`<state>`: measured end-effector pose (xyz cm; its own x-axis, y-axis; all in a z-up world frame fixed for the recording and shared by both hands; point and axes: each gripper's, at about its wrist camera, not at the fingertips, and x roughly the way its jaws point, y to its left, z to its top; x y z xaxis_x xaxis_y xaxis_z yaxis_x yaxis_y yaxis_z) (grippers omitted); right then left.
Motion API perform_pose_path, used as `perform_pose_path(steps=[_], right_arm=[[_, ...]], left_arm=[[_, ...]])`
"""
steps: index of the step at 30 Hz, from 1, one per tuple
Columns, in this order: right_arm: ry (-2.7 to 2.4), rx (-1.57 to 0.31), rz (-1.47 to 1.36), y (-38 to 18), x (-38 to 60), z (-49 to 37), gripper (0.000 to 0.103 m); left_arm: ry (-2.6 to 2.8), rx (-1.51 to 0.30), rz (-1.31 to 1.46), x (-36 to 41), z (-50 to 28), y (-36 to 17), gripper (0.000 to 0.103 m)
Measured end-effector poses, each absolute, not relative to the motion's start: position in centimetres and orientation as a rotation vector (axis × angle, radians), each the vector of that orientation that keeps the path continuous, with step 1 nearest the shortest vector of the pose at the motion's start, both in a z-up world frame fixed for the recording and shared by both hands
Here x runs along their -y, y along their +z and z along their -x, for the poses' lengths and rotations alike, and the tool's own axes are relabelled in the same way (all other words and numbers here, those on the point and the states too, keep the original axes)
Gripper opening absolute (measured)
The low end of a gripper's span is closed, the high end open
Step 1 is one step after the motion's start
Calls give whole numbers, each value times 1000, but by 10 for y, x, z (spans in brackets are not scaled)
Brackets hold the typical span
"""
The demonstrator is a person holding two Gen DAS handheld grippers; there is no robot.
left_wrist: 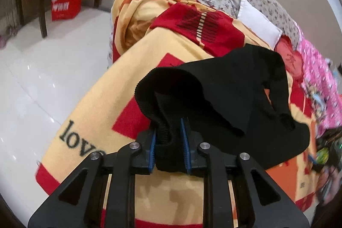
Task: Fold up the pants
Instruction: 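Grasp the black garment edge with the left gripper while the right gripper grasps another edge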
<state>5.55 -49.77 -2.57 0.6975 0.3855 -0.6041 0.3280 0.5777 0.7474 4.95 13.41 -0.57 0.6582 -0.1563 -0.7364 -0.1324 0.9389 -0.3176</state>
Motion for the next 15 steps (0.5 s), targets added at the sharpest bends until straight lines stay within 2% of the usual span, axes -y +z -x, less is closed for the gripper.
perform_pose_path(steps=[2, 7, 9, 11, 12, 13, 15], right_arm=[[10, -825, -952, -24, 497, -66, 78], [31, -850, -908, -28, 489, -78, 55], [32, -852, -875, -28, 484, -77, 49], [26, -852, -851, -30, 483, -79, 32], [12, -858, -844, -31, 484, -80, 15], [-4, -859, -830, -32, 485, -79, 5], [-2, -847, -819, -28, 487, -74, 4]], left_arm=[[-2, -845, 352, -134, -48, -3, 11], [7, -836, 352, -135, -47, -4, 8], [4, -842, 363, -137, -48, -6, 7], [-1, -846, 369, -138, -47, -5, 7], [-6, -847, 377, -139, -47, -4, 6], [-12, -845, 389, -142, -46, -2, 6], [-30, -833, 400, -146, -39, 5, 6]])
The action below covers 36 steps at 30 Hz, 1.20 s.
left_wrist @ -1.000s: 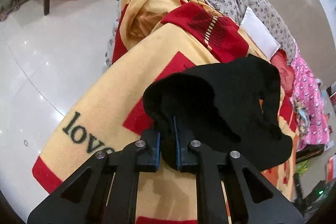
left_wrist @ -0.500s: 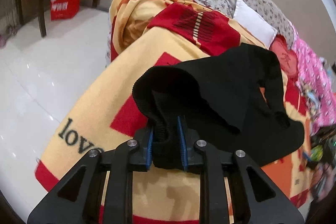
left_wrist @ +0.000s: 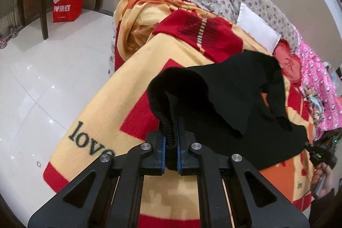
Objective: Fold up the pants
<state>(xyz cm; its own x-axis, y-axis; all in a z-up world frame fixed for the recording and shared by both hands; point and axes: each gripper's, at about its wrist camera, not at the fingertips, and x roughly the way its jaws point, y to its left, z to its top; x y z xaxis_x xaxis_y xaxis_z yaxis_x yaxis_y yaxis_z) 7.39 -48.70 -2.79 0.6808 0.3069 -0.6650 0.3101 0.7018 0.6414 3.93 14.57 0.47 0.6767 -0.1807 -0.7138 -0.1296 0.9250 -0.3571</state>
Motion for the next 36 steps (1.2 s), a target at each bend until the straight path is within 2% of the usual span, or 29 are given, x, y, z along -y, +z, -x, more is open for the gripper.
perform_pose_path(steps=[9, 15, 17, 20, 24, 29, 32, 34, 36], right_arm=[[5, -846, -772, 1, 489, 29, 4], [38, -867, -797, -23, 479, 72, 4], [21, -874, -784, -38, 476, 69, 3], [-163, -805, -611, -20, 470, 65, 4], [-171, -693, -444, 18, 450, 56, 6], [11, -793, -330, 10, 414, 8, 6], [-6, -971, -386, -23, 419, -21, 6], [-61, -922, -398, -10, 419, -19, 7], [-36, -856, -346, 9, 404, -18, 7]], left_arm=[[-111, -851, 426, -162, 10, 18, 6], [-73, -832, 399, -180, 40, 24, 6], [-26, -850, 370, -185, 29, 8, 6], [20, -909, 318, -179, 13, -15, 7], [98, -863, 215, -176, 15, -11, 17], [263, -804, 236, -201, 18, 3, 17], [126, -745, 261, -190, 25, 22, 18], [-54, -728, 218, -161, 27, 32, 18], [-211, -709, 145, -127, 27, 36, 28]])
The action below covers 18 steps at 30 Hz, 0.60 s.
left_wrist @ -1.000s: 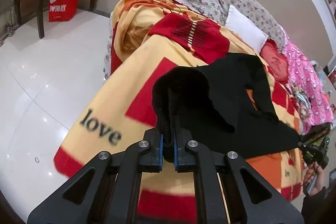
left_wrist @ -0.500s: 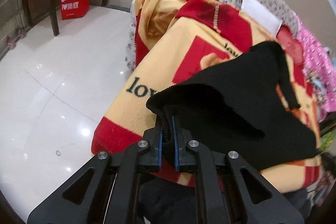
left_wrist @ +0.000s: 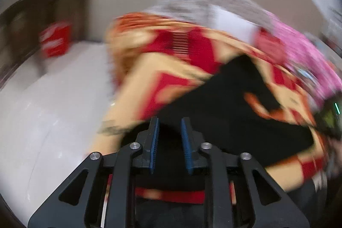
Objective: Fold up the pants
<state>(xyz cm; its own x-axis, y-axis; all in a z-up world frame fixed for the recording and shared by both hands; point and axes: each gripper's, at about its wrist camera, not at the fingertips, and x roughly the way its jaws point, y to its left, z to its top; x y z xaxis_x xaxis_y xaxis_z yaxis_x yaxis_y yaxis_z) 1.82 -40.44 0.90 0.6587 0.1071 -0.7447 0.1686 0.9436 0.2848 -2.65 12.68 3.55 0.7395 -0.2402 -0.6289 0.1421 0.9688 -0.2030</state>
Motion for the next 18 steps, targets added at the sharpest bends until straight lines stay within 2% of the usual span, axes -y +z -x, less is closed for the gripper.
perform_pose_path(steps=[1, 2, 3, 8, 9, 10, 12, 13, 14, 15, 18], right_arm=[[-3, -814, -311, 17, 393, -17, 8], [31, -781, -265, 24, 379, -17, 8], [78, -762, -212, 31, 363, -19, 9], [250, -738, -122, 39, 315, -42, 11], [268, -734, -97, 38, 308, -49, 15], [284, -737, -68, 37, 298, -56, 26], [332, -759, -19, 33, 275, -72, 41], [354, -764, -2, 31, 264, -74, 42], [391, -784, 38, 27, 249, -81, 42], [398, -803, 75, 24, 239, -87, 42], [382, -853, 192, 11, 210, -105, 42]], left_arm=[[-259, -707, 99, -112, 23, 35, 33], [-298, -716, 33, -95, 16, 31, 46], [-330, -727, -34, -79, 9, 26, 51], [-287, -791, -326, -37, -21, -12, 51], [-269, -801, -358, -34, -22, -17, 51], [-268, -804, -387, -31, -24, -21, 51], [-275, -789, -420, -29, -23, -24, 51], [-273, -788, -433, -29, -21, -25, 47], [-274, -778, -434, -28, -20, -26, 26], [-272, -784, -415, -29, -20, -26, 10], [-220, -766, -315, -45, -23, -13, 9]])
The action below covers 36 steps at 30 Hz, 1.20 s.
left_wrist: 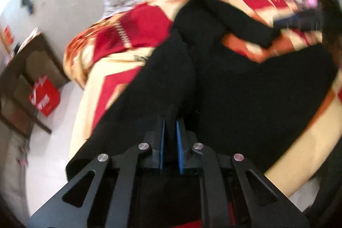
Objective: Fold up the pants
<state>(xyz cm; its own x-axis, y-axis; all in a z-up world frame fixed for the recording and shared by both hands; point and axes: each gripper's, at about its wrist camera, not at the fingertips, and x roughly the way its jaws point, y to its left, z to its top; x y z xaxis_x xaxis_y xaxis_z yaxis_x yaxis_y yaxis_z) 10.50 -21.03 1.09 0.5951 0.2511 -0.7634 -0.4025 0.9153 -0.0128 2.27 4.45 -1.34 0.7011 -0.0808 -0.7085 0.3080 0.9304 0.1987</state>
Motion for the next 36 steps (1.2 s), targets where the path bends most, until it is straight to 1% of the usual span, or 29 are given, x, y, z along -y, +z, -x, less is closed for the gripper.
perform_pose_path(steps=[4, 5, 6, 7, 9, 11, 13, 15, 19, 22, 24, 26, 30, 34, 36], right_arm=[[378, -966, 369, -19, 187, -126, 41], [376, -959, 397, -21, 186, -125, 41], [382, -938, 406, -18, 187, -124, 29], [354, -928, 395, -14, 192, -125, 4], [264, -862, 261, 9, 220, -124, 4], [218, -777, 232, 31, 237, -111, 4], [182, -691, 190, 62, 253, -91, 4], [176, -592, 166, 100, 265, -60, 4], [223, -441, 154, 168, 266, 7, 4], [261, -408, 144, 193, 262, 35, 4], [260, -430, 108, 196, 266, 39, 4], [255, -472, 47, 185, 281, 32, 4], [252, -620, -192, 139, 331, -18, 4], [196, -675, -318, 109, 364, -54, 4], [162, -703, -379, 96, 380, -75, 4]], left_arm=[[-127, -705, -135, -79, -30, 19, 9], [-115, -691, -104, -86, -29, 26, 9], [-107, -676, -77, -91, -31, 34, 8], [-95, -663, -55, -97, -34, 42, 8], [-78, -643, -33, -107, -45, 55, 8], [-54, -625, -24, -116, -51, 65, 7], [-26, -610, -5, -127, -62, 73, 3], [10, -588, 2, -137, -68, 80, 3], [51, -572, 34, -154, -70, 80, 3], [43, -581, 93, -162, -69, 72, 3], [41, -571, 132, -165, -65, 68, 3], [29, -577, 163, -166, -60, 65, 3], [-14, -578, 171, -158, -50, 65, 3], [-58, -522, 190, -155, -27, 74, 3], [-86, -528, 221, -155, -20, 75, 3]])
